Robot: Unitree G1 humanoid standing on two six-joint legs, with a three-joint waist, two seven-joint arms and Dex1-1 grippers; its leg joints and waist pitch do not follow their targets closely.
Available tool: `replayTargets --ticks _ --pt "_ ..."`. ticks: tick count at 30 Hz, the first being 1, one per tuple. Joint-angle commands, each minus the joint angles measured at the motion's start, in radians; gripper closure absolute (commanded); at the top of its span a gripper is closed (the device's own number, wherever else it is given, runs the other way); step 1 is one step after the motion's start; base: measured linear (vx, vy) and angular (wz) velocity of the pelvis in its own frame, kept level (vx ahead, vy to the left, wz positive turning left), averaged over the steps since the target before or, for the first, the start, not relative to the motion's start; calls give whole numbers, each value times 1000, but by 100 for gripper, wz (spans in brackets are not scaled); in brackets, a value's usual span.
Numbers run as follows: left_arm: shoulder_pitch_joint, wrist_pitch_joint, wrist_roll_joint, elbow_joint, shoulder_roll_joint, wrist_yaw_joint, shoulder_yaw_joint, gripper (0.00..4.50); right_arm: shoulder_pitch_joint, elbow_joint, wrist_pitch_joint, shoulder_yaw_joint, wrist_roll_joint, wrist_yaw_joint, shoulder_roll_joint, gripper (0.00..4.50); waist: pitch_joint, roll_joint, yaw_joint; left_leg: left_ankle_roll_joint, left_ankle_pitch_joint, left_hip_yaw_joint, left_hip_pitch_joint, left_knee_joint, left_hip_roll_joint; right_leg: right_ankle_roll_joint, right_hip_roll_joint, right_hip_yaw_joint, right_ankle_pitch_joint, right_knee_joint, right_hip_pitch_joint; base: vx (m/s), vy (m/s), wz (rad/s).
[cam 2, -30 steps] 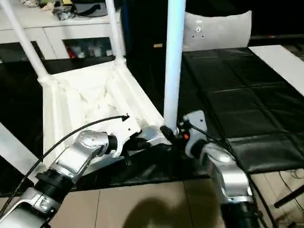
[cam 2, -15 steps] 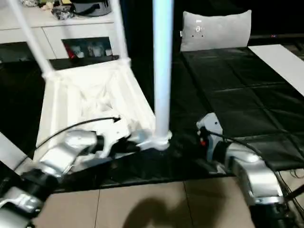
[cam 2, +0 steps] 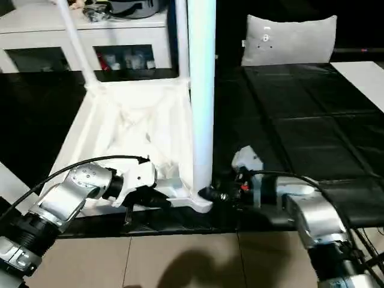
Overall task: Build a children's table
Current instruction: Rotate leg to tighten
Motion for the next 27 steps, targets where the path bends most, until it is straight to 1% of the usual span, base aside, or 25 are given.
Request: replayTargets --ticks 1,5,6,9,10,11,13,14,16,17,18,19,20,21,22,23,24,25,26,27 --pt "9 -10 6 -21 3 -28 -28 450 -14 1 5 11 19 25 0 208 -62 -21 -2 81 -137 5 -6 -65 24 -156 -58 51 -322 -62 59 0 0 0" --pt "14 -8 3 -25 4 -28 -26 450 -14 6 2 11 20 42 3 222 -63 -22 -1 81 -122 5 -8 -64 22 -154 -58 51 -318 -61 59 0 0 0" --pt "16 -8 3 -25 4 -28 -26 450 -13 7 4 12 23 46 3 244 -64 -23 -1 81 -119 5 -9 -64 22 -154 -58 51 -315 -60 60 0 0 0" --pt "19 -7 4 -27 4 -26 -25 450 -9 5 9 16 30 55 3 256 -63 -23 -1 84 -116 6 -8 -64 23 -154 -58 51 -318 -60 59 0 0 0" --pt "22 -6 2 -29 3 -26 -24 450 -6 0 13 18 34 59 4 256 -63 -25 -2 84 -115 6 -8 -64 22 -153 -57 51 -319 -61 59 0 0 0" --pt "23 -4 0 -30 2 -26 -22 450 -2 -4 18 19 38 62 4 259 -63 -24 -1 84 -116 6 -8 -64 23 -152 -58 51 -323 -61 59 0 0 0" --pt "30 2 -9 -35 -2 -21 -16 450 13 -26 31 16 55 59 12 259 -63 -26 -1 85 -116 6 -8 -64 23 -150 -58 51 -326 -61 59 0 0 0" --pt "34 10 -14 -39 -7 -16 -11 450 24 -43 39 11 66 48 21 259 -63 -25 -1 85 -119 6 -7 -65 24 -148 -58 51 -333 -62 58 0 0 0" --pt "34 45 -20 -48 -17 1 -4 450 36 -66 56 -3 72 -7 50 259 -62 -25 -1 84 -123 6 -7 -66 24 -144 -58 52 -340 -64 57 0 0 0" --pt "33 60 -17 -48 -25 21 2 450 39 -74 68 -9 66 -47 68 259 -61 -24 -3 78 -123 6 -8 -67 23 -141 -57 51 -345 -65 58 0 0 0" --pt "31 72 -16 -46 -34 43 9 450 41 -78 75 -11 54 -87 83 259 -59 -24 -6 71 -135 5 -8 -68 21 -133 -57 50 -369 -68 57 0 0 0" --pt "27 87 -15 -42 -48 72 20 450 41 -82 82 -14 37 -133 100 259 -58 -21 -7 64 -141 5 -7 -69 20 -128 -57 50 -383 -69 56 0 0 0" --pt "20 108 -11 -32 -74 130 40 450 42 -88 96 -19 14 -205 128 259 -54 -21 -11 54 -168 5 -5 -71 17 -112 -57 47 -434 -76 55 0 0 0" --pt "15 121 -11 -25 -92 165 55 450 40 -91 106 -23 1 -248 144 259 -53 -23 -16 42 -183 6 -6 -70 13 -91 -55 44 -475 -83 55 0 0 0" --pt "12 129 -11 -22 -102 183 62 450 40 -92 112 -26 -6 -270 153 259 -54 -23 -17 38 -187 5 -3 -71 12 -82 -56 42 -492 -87 53 0 0 0" --pt "1 167 -4 -9 -146 274 94 450 28 -88 143 -40 -59 -404 198 259 -51 -20 -25 33 -196 4 -5 -72 11 -68 -55 41 -507 -91 54 0 0 0" --pt "1 167 -4 -9 -146 274 94 450 28 -88 143 -40 -59 -404 198 259 -52 -20 -34 24 -198 2 -6 -72 8 -62 -52 38 -506 -92 53 0 0 0" --pt "-4 202 5 -6 -179 333 112 450 13 -78 183 -63 -98 -535 244 259 -52 -17 -43 22 -205 0 -9 -73 6 -55 -53 36 -513 -92 56 0 0 0" --pt "-4 202 5 -6 -179 333 112 450 13 -78 183 -63 -98 -535 244 259 -53 -18 -48 21 -205 0 -9 -73 5 -52 -52 35 -511 -93 56 0 0 0" --pt "-5 212 7 -7 -195 349 114 450 15 -83 171 -68 -91 -549 262 259 -54 -18 -55 26 -209 1 -9 -70 1 -46 -52 34 -517 -97 55 0 0 0"
